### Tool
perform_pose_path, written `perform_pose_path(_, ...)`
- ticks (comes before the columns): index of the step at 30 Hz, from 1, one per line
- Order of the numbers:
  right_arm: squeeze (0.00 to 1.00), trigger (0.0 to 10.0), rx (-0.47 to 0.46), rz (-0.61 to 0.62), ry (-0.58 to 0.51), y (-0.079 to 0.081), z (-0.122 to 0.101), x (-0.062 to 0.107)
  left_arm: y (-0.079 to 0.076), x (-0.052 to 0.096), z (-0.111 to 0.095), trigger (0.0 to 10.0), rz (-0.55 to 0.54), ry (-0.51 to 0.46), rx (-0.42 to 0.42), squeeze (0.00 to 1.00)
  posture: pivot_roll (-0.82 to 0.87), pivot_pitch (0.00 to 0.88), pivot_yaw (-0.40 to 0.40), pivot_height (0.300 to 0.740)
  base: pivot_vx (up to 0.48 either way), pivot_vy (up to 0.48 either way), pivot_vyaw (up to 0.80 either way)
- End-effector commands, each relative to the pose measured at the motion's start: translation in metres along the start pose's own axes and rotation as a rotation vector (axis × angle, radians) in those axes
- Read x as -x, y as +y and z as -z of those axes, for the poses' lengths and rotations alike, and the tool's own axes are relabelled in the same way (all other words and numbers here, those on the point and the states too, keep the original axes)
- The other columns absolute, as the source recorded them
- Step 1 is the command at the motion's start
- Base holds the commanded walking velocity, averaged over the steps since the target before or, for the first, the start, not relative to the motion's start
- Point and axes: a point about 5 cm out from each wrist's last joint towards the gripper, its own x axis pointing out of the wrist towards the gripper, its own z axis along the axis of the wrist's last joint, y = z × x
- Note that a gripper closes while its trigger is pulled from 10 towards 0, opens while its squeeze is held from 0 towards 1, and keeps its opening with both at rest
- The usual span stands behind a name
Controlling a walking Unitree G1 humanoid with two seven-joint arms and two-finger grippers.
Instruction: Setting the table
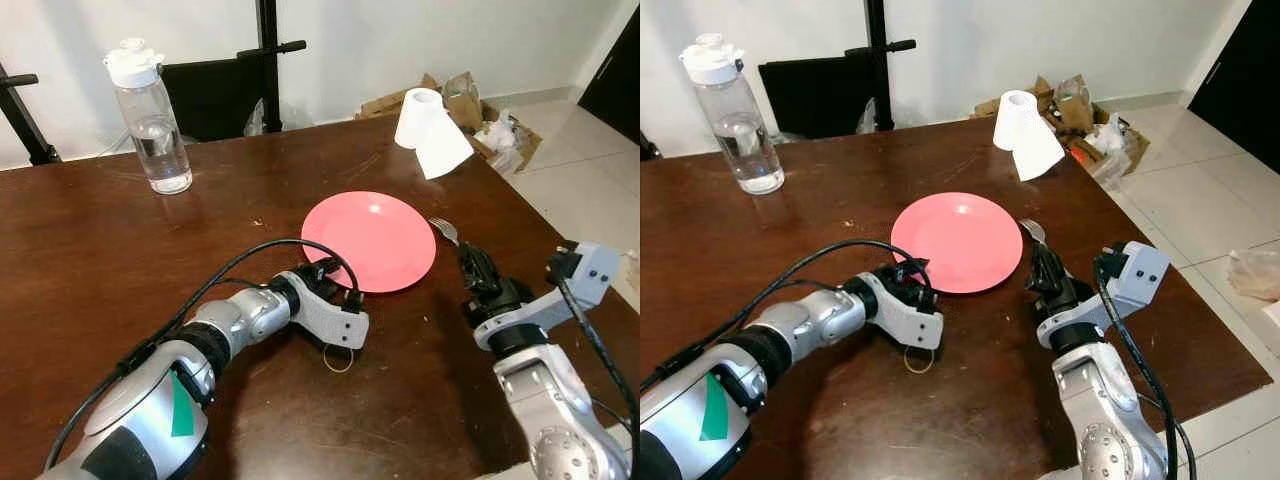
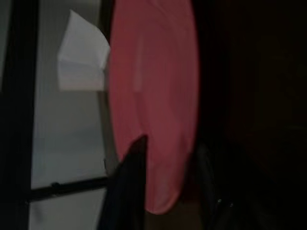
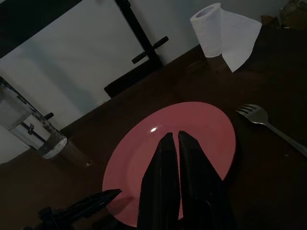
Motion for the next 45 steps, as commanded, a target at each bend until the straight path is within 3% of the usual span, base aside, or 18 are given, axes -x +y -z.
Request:
perform_pose_path(1,0.00,10.0,0.002,0.011,-0.001,-0.002,0.001,0.002,-0.016,0.006,0.003,0.0,0.053,0.019,-0.001,0.00,0.00,0.236,0.091,0.740,0.000,0.000,0.00)
perform_pose_path(16,0.00,10.0,0.031,0.013,-0.019,-0.004,-0.006,0.001,-0.001,0.006,0.003,0.0,-0.061,-0.038,-0.023,0.00,0.01,0.231,0.093,0.740,0.000,0.000,0.00)
perform_pose_path(17,0.00,10.0,0.066,-0.016,-0.037,-0.001,-0.016,-0.001,0.006,0.008,0.006,10.0,-0.086,-0.050,-0.037,0.00,0.02,0.229,0.097,0.740,0.000,0.000,0.00)
perform_pose_path(18,0.00,10.0,0.066,-0.016,-0.037,-0.001,-0.016,-0.001,0.006,0.008,0.006,10.0,-0.086,-0.050,-0.037,0.00,0.02,0.229,0.097,0.740,0.000,0.000,0.00)
perform_pose_path(23,0.00,10.0,0.150,-0.130,-0.080,0.011,-0.049,-0.008,0.037,0.026,0.027,10.0,-0.193,-0.102,-0.053,0.00,0.02,0.217,0.093,0.740,0.000,0.000,0.00)
perform_pose_path(25,0.00,10.0,0.150,-0.130,-0.080,0.011,-0.049,-0.008,0.037,0.026,0.027,10.0,-0.193,-0.102,-0.053,0.00,0.02,0.217,0.093,0.740,0.000,0.000,0.00)
perform_pose_path(27,0.00,10.0,0.163,-0.172,-0.072,0.016,-0.051,-0.012,0.047,0.038,0.031,10.0,-0.226,-0.147,-0.052,0.00,0.04,0.208,0.080,0.740,0.000,0.000,0.00)
perform_pose_path(31,0.00,10.0,0.077,-0.200,-0.033,0.021,-0.038,-0.016,0.055,0.054,0.026,10.0,-0.263,-0.250,-0.044,0.00,0.05,0.203,0.076,0.740,0.000,0.000,0.00)
perform_pose_path(33,0.00,10.0,-0.030,-0.233,0.010,0.026,-0.029,-0.018,0.058,0.067,0.019,10.0,-0.274,-0.328,-0.056,0.00,0.06,0.197,0.072,0.740,0.000,0.000,0.00)
perform_pose_path(34,0.00,10.0,-0.030,-0.233,0.010,0.026,-0.029,-0.018,0.058,0.067,0.019,10.0,-0.274,-0.328,-0.056,0.00,0.06,0.197,0.072,0.740,0.000,0.000,0.00)
perform_pose_path(39,0.00,10.0,-0.202,-0.360,0.068,0.040,-0.027,-0.020,0.073,0.094,0.015,10.0,-0.305,-0.423,-0.122,0.00,0.07,0.191,0.068,0.740,0.000,0.000,0.00)
perform_pose_path(43,0.00,10.0,-0.226,-0.404,0.093,0.045,-0.028,-0.021,0.080,0.101,0.013,10.0,-0.311,-0.453,-0.146,0.00,0.07,0.187,0.069,0.740,0.000,0.000,0.00)
perform_pose_path(45,0.00,10.0,-0.186,-0.432,0.121,0.047,-0.027,-0.021,0.082,0.103,0.012,10.0,-0.305,-0.462,-0.157,0.00,0.07,0.186,0.071,0.740,0.000,0.000,0.00)
